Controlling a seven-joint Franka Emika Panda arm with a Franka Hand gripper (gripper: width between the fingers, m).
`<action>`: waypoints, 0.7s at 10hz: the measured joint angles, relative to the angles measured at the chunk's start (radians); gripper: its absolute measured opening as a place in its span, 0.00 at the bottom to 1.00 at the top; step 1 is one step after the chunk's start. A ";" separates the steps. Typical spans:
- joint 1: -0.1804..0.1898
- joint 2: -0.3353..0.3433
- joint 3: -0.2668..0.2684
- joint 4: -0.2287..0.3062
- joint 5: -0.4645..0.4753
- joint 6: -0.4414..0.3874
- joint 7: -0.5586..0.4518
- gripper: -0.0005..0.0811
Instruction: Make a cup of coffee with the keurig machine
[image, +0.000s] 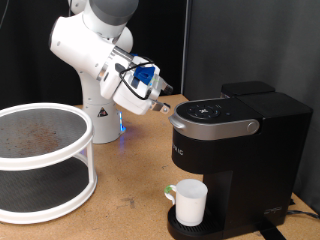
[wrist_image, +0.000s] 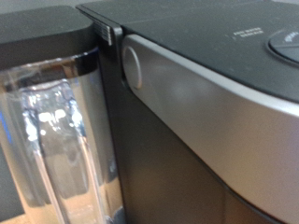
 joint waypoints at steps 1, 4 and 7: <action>0.000 -0.001 0.002 0.000 0.001 0.004 0.000 0.99; 0.000 -0.081 0.033 0.002 0.035 0.031 0.004 0.99; 0.000 -0.198 0.036 0.002 0.061 0.021 0.075 0.99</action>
